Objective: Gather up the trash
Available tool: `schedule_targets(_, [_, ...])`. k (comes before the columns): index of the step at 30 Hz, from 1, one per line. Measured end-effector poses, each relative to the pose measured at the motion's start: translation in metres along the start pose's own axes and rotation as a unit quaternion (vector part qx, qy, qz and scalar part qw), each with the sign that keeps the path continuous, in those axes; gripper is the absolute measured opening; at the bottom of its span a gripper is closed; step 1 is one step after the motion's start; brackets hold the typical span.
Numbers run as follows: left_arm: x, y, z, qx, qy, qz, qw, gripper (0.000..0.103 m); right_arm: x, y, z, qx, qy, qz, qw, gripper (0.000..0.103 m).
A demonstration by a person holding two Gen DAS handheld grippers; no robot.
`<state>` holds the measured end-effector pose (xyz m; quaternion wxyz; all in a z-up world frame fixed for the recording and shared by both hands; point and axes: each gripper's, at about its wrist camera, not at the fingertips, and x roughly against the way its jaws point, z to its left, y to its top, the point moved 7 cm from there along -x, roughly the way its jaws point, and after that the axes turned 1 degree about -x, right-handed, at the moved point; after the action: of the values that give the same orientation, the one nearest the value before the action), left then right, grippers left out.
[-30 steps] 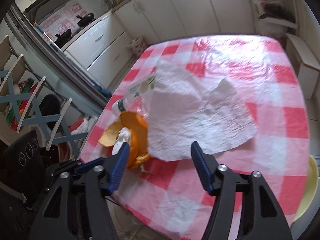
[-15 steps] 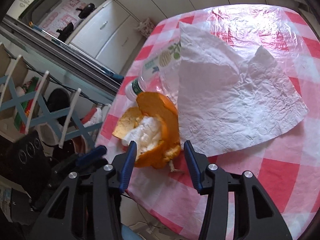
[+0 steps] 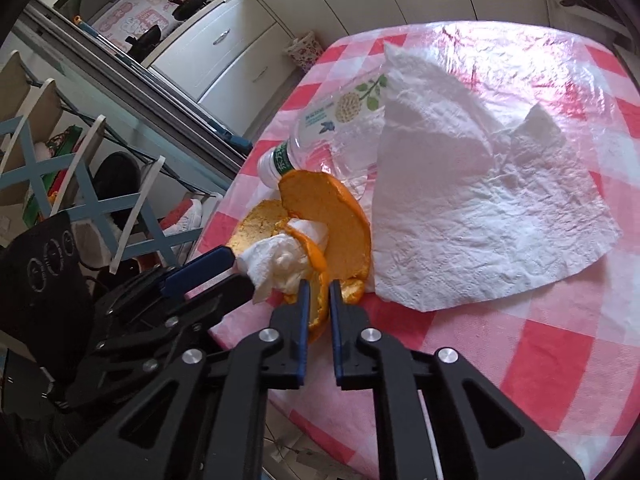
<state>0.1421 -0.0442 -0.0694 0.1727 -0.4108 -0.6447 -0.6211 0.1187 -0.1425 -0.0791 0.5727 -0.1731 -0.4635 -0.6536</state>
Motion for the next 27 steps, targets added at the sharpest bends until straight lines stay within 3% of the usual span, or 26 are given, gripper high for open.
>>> schedule_targets(5, [-0.01, -0.004, -0.008, -0.042, 0.053, -0.016, 0.9976, 0.04, 0.029, -0.012, -0.021, 0.012, -0.031, -0.016, 0.999, 0.007])
schedule_targets(8, [-0.014, -0.006, -0.005, -0.049, 0.066, -0.02, 0.9964, 0.04, 0.039, -0.022, -0.049, 0.0, -0.069, -0.016, 0.997, 0.007])
schedule_targets(11, [-0.017, -0.006, 0.003, -0.045, 0.076, -0.021, 0.9959, 0.04, 0.04, -0.028, -0.066, -0.019, -0.079, -0.01, 0.997, 0.007])
schedule_targets(16, [-0.008, -0.001, 0.005, -0.06, 0.1, -0.055, 0.9916, 0.04, 0.031, -0.027, -0.06, -0.012, -0.079, 0.006, 0.997, 0.016])
schedule_targets(19, [-0.011, -0.001, 0.003, -0.077, 0.116, -0.055, 0.9887, 0.04, 0.026, -0.03, -0.051, 0.008, -0.081, 0.014, 0.997, 0.017])
schedule_targets(23, [-0.008, -0.001, -0.008, -0.121, 0.149, -0.076, 0.9784, 0.04, 0.019, -0.033, -0.049, 0.019, -0.092, 0.024, 0.995, 0.017])
schedule_targets(27, [-0.003, -0.002, -0.024, -0.162, 0.154, -0.095, 0.97, 0.04, 0.015, -0.034, -0.046, 0.028, -0.103, 0.022, 0.994, 0.014])
